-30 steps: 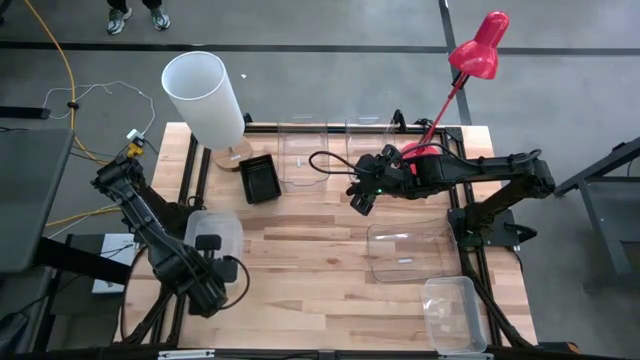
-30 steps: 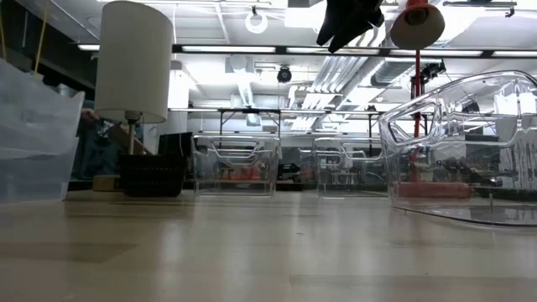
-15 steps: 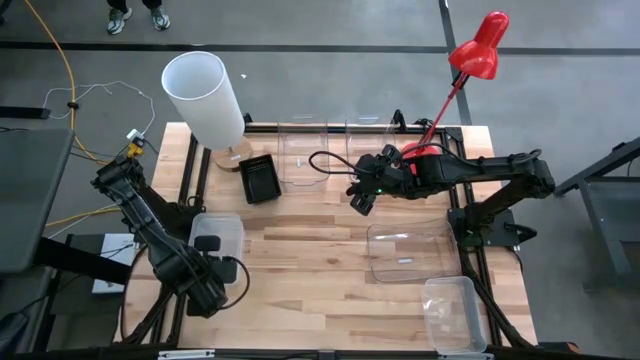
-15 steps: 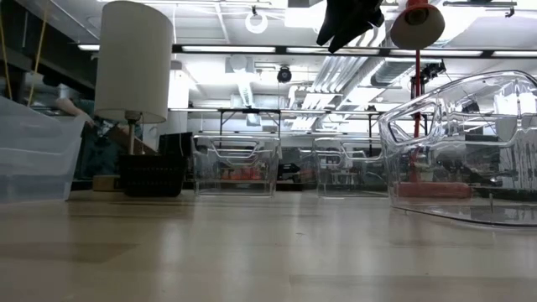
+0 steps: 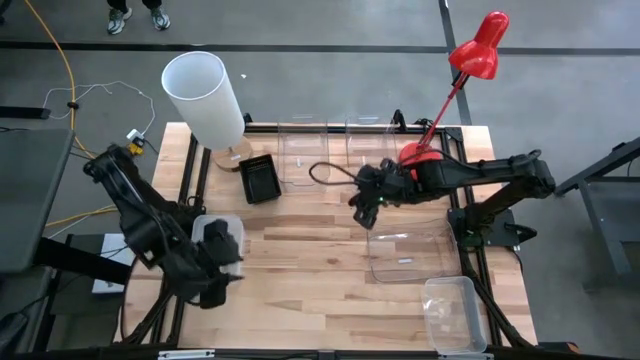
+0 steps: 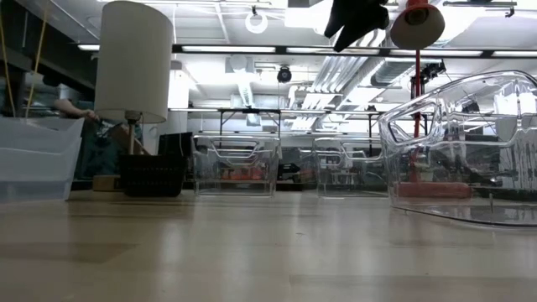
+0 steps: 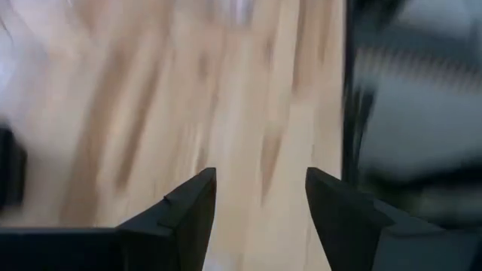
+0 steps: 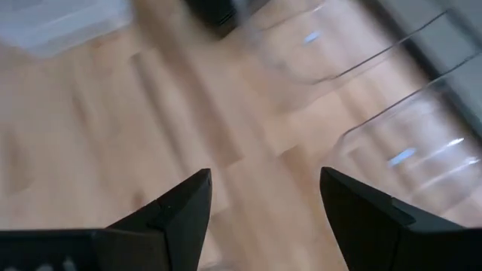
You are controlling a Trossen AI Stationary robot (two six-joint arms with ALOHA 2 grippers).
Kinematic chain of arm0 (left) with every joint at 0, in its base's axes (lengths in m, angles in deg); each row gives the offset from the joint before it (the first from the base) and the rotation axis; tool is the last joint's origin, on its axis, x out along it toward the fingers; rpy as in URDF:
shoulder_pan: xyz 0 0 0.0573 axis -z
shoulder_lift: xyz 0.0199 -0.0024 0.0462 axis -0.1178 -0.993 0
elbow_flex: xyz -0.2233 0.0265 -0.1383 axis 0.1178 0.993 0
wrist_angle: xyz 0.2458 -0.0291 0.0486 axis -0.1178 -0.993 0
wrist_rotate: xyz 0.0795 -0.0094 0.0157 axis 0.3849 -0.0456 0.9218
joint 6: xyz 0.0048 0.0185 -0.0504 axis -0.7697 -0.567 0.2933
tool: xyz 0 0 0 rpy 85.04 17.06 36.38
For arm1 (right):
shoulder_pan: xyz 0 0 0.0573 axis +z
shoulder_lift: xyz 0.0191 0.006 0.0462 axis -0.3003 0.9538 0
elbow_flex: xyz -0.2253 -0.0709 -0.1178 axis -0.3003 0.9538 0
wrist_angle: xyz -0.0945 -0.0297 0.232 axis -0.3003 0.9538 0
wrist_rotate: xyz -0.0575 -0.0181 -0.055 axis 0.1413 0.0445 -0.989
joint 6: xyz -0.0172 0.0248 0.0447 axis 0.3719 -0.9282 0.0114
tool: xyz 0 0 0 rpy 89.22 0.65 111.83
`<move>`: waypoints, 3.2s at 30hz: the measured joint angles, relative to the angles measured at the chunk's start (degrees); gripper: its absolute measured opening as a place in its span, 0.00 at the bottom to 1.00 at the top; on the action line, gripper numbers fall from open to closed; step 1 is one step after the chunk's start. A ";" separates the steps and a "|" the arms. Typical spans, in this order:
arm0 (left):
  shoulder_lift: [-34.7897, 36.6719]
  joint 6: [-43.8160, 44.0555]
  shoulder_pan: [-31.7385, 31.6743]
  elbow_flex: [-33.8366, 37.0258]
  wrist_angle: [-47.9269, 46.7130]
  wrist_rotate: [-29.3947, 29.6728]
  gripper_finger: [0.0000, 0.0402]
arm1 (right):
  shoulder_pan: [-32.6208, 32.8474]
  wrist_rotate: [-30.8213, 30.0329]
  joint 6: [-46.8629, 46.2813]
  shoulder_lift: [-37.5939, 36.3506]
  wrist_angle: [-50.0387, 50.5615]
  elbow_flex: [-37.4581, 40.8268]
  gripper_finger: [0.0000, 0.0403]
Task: Stack baskets by color
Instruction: Stack the bottom white bin on the white bins
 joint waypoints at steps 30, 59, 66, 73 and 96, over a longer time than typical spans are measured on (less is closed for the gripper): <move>32.38 -16.09 -13.85 45.91 71.25 5.53 0.47 | 33.14 25.53 -48.62 -3.99 16.74 4.07 0.59; 32.35 -23.58 -13.90 45.93 71.24 9.61 0.47 | 48.91 28.71 -101.53 20.97 1.26 4.07 0.59; 32.33 -23.58 -13.90 45.93 71.24 8.75 0.47 | 48.90 32.08 -101.60 26.59 -0.01 4.07 0.59; 32.33 -23.58 -13.90 45.93 71.27 8.73 0.47 | 48.92 31.56 -102.41 27.19 -2.38 6.14 0.59; 32.35 -23.49 -13.90 45.93 71.70 8.72 0.47 | 49.25 29.01 -82.04 9.57 -7.61 0.23 0.01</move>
